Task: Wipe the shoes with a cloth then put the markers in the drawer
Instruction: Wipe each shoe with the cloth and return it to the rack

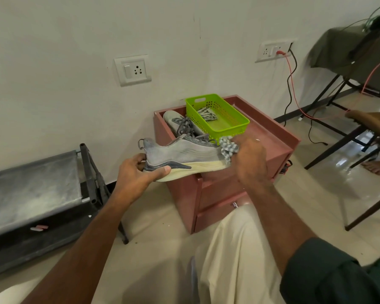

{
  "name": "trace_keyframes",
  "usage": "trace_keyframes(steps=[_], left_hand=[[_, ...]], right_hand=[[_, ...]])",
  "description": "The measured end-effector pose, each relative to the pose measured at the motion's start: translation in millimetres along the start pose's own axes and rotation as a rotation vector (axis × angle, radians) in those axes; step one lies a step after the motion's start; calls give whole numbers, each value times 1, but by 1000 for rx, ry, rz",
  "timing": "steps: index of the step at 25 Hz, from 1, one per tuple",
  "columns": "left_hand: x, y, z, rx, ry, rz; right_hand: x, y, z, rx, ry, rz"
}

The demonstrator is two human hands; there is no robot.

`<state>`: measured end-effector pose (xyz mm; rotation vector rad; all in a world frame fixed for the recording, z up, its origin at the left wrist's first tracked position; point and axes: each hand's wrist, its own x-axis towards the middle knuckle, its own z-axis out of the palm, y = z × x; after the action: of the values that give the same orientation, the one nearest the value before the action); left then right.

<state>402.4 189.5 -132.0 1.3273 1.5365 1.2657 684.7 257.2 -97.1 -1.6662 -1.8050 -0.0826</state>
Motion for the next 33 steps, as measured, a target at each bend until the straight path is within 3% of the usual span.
trace_keyframes(steps=[3,6,8,10,13,15,18,19,21,23,25,28,33], left_hand=[[-1,-1,0,12,17,22],[-1,0,-3,30,43,41],[-3,1,-4,23,41,33],[-4,1,-5,14,46,24],[-1,-1,-8,19,31,3],[-2,-4,-10,20,3,-2],[-7,-5,-12,37,-18,22],[-7,-5,-13,32,-18,24],[-5,-9,-19,12,-29,20],[-4,-13,-21,-24,-51,22],[-5,-19,-13,-54,-30,30],[-6,-28,1,24,90,66],[2,-31,12,65,223,117]], right_hand=[[-20,-46,8,345,36,-337],[-33,-85,26,311,-125,-631],[-22,-70,31,231,-156,-541],[-5,-36,22,194,-107,-309],[-3,-6,5,191,110,-95],[-13,-33,6,289,132,-205],[-30,-71,28,335,-110,-576],[-26,-65,33,289,-130,-606],[-15,-36,26,208,-57,-441],[-12,-9,9,268,23,-52],[-13,-11,2,462,-118,263],[-16,-21,12,572,-310,193],[-20,-9,23,437,-424,80]])
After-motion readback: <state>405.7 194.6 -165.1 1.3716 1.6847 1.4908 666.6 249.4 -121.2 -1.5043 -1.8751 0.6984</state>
